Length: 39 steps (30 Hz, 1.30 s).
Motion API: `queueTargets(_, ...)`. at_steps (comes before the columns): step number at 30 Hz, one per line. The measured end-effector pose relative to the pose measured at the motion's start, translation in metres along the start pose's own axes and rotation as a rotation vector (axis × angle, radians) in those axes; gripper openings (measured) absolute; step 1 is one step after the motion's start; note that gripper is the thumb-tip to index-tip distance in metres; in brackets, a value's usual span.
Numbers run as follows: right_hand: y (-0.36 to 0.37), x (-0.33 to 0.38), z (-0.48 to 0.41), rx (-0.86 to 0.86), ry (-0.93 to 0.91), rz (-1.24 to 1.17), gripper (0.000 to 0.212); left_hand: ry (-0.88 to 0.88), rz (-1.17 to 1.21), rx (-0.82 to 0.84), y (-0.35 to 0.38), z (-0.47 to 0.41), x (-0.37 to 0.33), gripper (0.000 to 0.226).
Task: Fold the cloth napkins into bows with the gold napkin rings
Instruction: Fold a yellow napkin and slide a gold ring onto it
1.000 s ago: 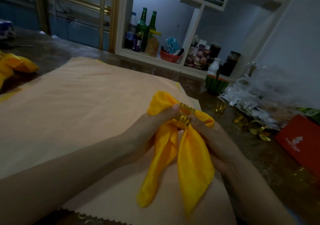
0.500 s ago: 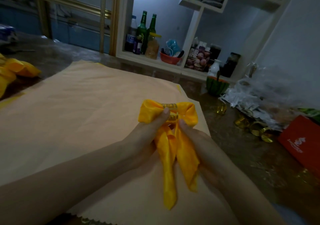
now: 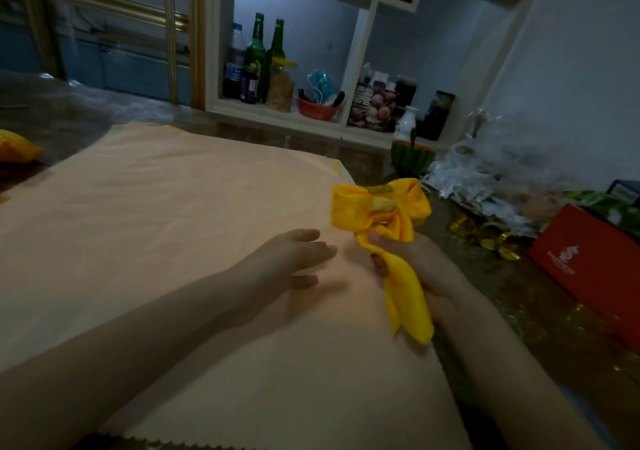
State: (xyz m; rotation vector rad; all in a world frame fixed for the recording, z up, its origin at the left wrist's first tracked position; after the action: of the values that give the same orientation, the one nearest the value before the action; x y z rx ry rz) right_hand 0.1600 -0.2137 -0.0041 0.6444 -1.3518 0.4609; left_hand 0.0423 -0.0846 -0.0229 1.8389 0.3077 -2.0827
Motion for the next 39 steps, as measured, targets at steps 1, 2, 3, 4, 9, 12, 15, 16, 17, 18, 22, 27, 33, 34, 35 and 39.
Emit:
queueTargets(1,-0.014,0.003,-0.007,-0.076,0.007,-0.022,0.004,0.000,-0.030,-0.017,-0.002,0.002,-0.001,0.032)
queueTargets(2,-0.027,0.006,-0.012,-0.160,0.006,-0.036,0.003,0.001,-0.096,-0.053,-0.004,0.001,0.001,0.027)
queueTargets(3,-0.043,0.009,-0.014,-0.277,-0.016,-0.012,0.008,0.005,-0.150,-0.054,-0.003,0.002,0.001,0.021)
queueTargets(4,-0.057,0.011,-0.016,-0.397,-0.043,0.067,0.016,0.024,-0.230,-0.063,-0.004,0.003,0.001,0.017)
queueTargets(9,-0.092,0.012,-0.017,-0.653,-0.017,0.444,0.038,0.345,-0.893,-0.124,-0.006,0.009,0.010,0.022)
queueTargets(12,-0.091,0.013,-0.014,-0.661,0.077,0.522,0.045,0.400,-1.279,-0.013,0.000,0.015,0.012,0.059)
queueTargets(15,-0.095,0.014,-0.013,-0.681,0.112,0.684,0.043,0.318,-1.454,0.140,0.008,0.022,0.016,0.121)
queueTargets(16,-0.098,0.015,-0.009,-0.689,0.152,0.785,0.043,0.289,-1.528,0.189,0.013,0.025,0.017,0.120)
queueTargets(17,-0.102,0.017,-0.010,-0.696,0.187,0.894,0.045,0.267,-1.589,0.211,0.014,0.026,0.020,0.115)
queueTargets(18,-0.106,0.019,-0.010,-0.716,0.208,0.982,0.047,0.252,-1.626,0.247,0.016,0.029,0.022,0.111)
queueTargets(22,-0.122,0.033,-0.009,-0.918,-0.062,0.885,0.040,0.186,-1.677,0.372,0.019,0.033,0.028,0.113)
queueTargets(27,-0.107,0.037,-0.001,-1.007,-0.539,0.474,0.031,0.186,-1.669,0.385,0.022,0.034,0.029,0.113)
queueTargets(33,-0.058,0.018,-0.007,-0.751,-0.682,0.579,0.028,0.152,-1.665,0.418,0.019,0.032,0.028,0.093)
queueTargets(34,-0.050,0.015,-0.008,-0.672,-0.679,0.622,0.028,0.147,-1.646,0.425,0.019,0.032,0.027,0.085)
queueTargets(35,-0.043,0.011,-0.009,-0.574,-0.667,0.664,0.027,0.139,-1.629,0.437,0.019,0.032,0.026,0.079)
queueTargets(39,-0.030,0.000,-0.012,-0.223,-0.563,0.715,0.030,0.164,-1.636,0.456,0.023,0.037,0.015,0.076)
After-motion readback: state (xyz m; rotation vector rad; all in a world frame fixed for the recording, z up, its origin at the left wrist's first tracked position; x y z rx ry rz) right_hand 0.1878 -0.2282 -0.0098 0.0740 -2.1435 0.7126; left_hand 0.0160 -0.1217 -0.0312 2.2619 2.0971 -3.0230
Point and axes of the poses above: each hand's wrist, its own z-axis away from the middle knuckle, its own y-axis out of the palm, x = y × z, the point moved 1 cm from there along -z, towards the middle knuckle, and after that the axes turned 9 degrees about -z, right-handed, at the moved point
